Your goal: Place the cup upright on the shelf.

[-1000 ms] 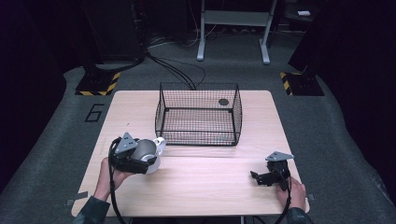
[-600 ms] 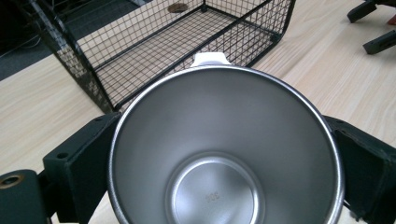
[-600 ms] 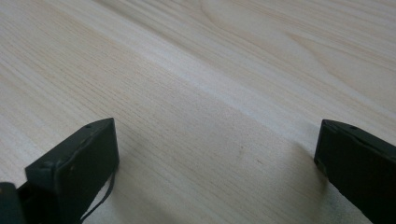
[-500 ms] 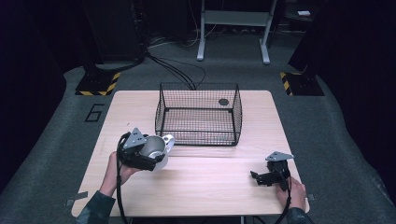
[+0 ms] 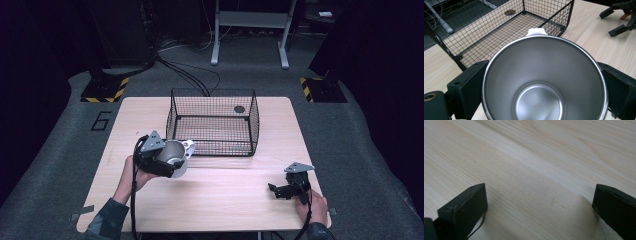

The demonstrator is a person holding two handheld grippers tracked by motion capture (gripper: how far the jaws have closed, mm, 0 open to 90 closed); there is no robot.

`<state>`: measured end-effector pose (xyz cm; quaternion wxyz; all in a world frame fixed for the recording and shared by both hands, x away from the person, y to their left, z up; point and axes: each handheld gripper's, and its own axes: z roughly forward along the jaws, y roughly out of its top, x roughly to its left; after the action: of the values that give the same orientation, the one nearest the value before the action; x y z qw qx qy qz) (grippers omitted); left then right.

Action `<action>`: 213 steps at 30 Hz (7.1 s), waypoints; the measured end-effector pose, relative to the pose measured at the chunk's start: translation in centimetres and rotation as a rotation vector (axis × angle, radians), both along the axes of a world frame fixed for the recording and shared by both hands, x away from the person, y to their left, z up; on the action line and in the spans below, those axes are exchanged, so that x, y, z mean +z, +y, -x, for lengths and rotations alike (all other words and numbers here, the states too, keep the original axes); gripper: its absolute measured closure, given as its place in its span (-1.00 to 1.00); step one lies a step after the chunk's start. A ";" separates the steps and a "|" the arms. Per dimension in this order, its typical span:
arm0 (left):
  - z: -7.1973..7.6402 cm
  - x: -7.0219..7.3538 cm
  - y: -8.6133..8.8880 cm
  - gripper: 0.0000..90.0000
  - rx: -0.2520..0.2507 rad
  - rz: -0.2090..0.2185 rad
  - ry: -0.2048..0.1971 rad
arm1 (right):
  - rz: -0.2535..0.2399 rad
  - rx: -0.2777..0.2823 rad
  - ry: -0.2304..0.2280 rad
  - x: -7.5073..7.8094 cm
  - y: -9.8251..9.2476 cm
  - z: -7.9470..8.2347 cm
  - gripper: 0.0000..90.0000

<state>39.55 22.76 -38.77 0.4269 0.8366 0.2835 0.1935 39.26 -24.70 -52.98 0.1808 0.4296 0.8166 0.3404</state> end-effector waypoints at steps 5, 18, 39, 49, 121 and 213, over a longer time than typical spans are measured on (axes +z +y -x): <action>-0.4 0.6 -0.5 -0.87 -0.024 -0.001 0.001 | 0.000 0.000 0.000 0.0 0.0 0.0 -1.00; -2.1 2.5 -1.5 -0.86 -0.041 0.023 -0.022 | 0.000 0.000 0.000 0.0 0.0 0.0 -1.00; -5.7 5.5 -3.3 -0.86 -0.040 0.042 -0.051 | 0.000 0.001 0.000 0.0 0.0 0.0 -1.00; -7.2 5.7 -4.2 -0.86 -0.035 0.035 -0.046 | 0.000 0.001 0.000 0.0 0.0 0.0 -1.00; -16.8 0.0 -10.1 -0.87 0.044 -0.067 0.080 | -0.002 0.000 0.001 0.0 0.0 0.0 -1.00; -13.9 2.0 -7.7 -1.00 -0.007 -0.051 0.087 | 0.000 0.002 0.000 0.0 0.0 0.0 -1.00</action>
<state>53.47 15.04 -36.80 0.3934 0.8559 0.2937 0.1625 39.27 -24.71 -52.98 0.1805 0.4287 0.8171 0.3406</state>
